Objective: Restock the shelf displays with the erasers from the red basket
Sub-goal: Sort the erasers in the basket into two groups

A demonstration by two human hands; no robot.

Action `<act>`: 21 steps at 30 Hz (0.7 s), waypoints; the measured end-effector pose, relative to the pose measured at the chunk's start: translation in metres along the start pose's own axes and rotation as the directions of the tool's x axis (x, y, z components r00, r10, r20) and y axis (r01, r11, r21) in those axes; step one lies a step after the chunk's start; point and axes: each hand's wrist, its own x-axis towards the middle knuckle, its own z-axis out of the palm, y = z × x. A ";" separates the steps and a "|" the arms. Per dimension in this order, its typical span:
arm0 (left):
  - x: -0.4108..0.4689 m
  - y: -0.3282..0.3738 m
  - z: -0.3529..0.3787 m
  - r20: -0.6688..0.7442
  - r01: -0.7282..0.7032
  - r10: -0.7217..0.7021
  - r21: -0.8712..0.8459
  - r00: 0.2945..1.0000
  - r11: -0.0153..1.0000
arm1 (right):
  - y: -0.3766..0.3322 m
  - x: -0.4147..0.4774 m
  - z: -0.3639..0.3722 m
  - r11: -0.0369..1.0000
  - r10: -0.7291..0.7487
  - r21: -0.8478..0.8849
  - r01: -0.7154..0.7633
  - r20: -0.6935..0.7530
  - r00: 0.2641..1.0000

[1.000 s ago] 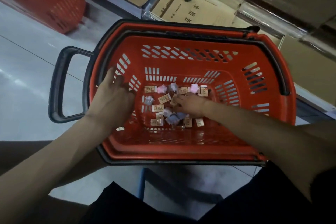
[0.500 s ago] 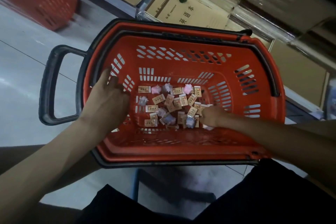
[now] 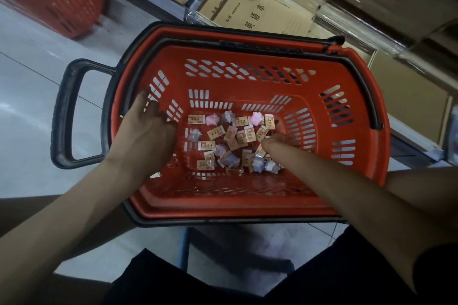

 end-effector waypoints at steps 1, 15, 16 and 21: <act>0.000 0.001 0.000 0.037 0.006 -0.006 -0.003 0.999 1.000 | -0.005 0.008 0.004 0.996 0.048 0.069 -0.048 -0.006 0.999; -0.012 -0.019 -0.002 -0.370 0.244 -0.384 -0.371 0.846 0.896 | -0.028 0.024 0.037 0.983 0.161 0.107 -0.150 -0.103 0.982; -0.014 -0.022 0.000 -0.341 0.290 -0.456 -0.439 0.822 0.851 | -0.029 0.025 0.040 0.980 0.135 0.156 -0.122 -0.079 0.988; -0.010 -0.024 0.001 -0.176 0.316 -0.545 -0.654 0.820 0.687 | -0.044 0.029 0.060 0.937 0.205 0.314 -0.151 -0.145 0.968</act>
